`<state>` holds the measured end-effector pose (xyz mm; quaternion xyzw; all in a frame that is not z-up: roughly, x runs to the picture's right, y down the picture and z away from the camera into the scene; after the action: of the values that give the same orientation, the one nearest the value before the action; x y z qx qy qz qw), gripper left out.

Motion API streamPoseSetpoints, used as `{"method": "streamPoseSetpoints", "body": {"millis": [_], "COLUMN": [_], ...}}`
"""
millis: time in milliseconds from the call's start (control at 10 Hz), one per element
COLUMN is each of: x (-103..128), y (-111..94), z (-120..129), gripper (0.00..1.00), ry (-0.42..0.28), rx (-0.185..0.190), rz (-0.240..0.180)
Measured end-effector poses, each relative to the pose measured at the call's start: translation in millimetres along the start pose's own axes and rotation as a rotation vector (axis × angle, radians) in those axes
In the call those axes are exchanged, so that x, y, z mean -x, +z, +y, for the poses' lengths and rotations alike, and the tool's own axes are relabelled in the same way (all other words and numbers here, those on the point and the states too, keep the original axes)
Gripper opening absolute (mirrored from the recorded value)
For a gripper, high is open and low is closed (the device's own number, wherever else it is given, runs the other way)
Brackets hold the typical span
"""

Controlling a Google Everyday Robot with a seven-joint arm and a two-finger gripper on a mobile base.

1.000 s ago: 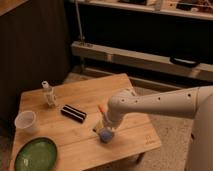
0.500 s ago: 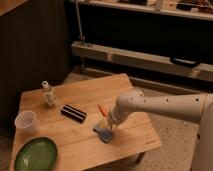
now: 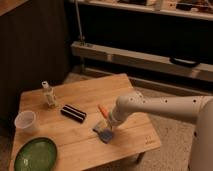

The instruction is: Wipe the white sponge on the table

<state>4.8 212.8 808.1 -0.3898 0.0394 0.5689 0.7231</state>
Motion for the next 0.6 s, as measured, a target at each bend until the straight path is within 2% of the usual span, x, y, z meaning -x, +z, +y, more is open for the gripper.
{"method": "streamPoseSetpoints", "body": {"millis": [100, 300, 400, 500, 600], "x": [-2.0, -2.8, -2.4, -2.4, -3.2], "y": [2.5, 4.7, 6.4, 7.1, 7.6], "z": [-0.7, 0.6, 2.7, 3.1, 2.7], "gripper": [0.6, 0.43, 0.3, 0.23, 0.22], "ry": [-0.003, -0.008, -0.013, -0.012, -0.008], "rx": [-0.001, -0.001, -0.004, -0.005, -0.007], "rz": [0.01, 0.019, 0.027, 0.031, 0.035]}}
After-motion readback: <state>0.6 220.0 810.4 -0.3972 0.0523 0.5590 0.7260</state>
